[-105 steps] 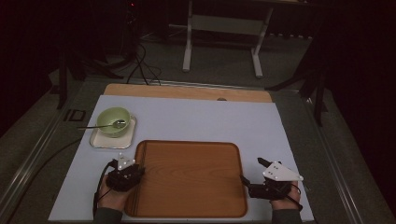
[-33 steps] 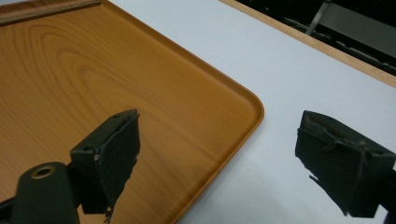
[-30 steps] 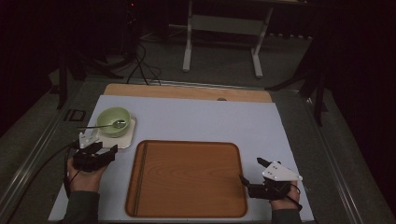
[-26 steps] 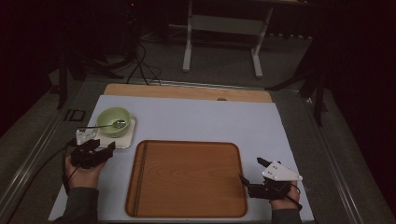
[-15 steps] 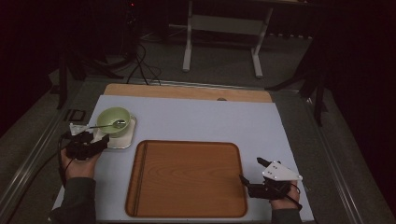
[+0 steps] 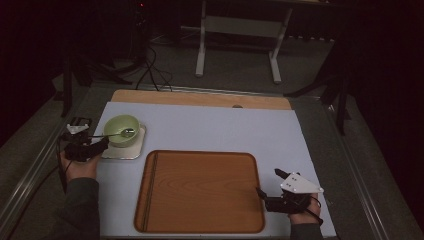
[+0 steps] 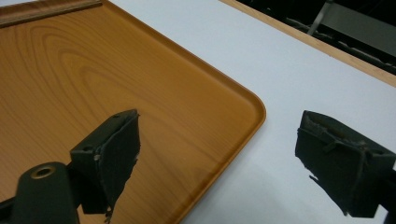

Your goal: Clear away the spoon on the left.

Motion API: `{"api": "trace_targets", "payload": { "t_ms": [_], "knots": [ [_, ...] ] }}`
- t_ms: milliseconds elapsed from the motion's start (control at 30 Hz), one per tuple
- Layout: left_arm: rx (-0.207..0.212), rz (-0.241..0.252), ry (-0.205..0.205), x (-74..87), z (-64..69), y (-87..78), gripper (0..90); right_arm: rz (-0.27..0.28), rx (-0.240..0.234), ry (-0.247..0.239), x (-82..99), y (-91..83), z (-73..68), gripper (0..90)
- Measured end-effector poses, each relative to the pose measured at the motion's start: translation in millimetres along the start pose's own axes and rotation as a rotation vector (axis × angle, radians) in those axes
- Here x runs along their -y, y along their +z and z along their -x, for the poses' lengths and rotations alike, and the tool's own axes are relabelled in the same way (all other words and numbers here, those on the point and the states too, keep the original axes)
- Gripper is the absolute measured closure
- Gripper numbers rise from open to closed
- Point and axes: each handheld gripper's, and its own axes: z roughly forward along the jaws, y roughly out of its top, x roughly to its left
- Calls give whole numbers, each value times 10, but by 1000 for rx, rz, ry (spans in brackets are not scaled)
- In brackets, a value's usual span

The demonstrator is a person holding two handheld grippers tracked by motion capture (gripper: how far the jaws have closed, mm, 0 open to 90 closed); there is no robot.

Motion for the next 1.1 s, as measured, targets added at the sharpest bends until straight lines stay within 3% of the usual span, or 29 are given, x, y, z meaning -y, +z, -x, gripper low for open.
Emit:
{"api": "trace_targets", "payload": {
  "t_ms": [233,400,667,833,1100],
  "knots": [
    [-8,-4,-35,-92,-32,102,410,0,-1,-1,1,2,2,135],
    [26,-15,-69,-91,-44,170,493,0,-1,0,1,-2,1,135],
    [42,1,-114,-99,-70,200,612,-13,0,-19,-2,17,-16,135],
    [52,5,-107,-98,-56,181,646,-17,0,-27,-5,18,-24,135],
    [64,-21,-104,-63,-30,222,630,-17,2,-29,-6,16,-26,135]
  ]
}}
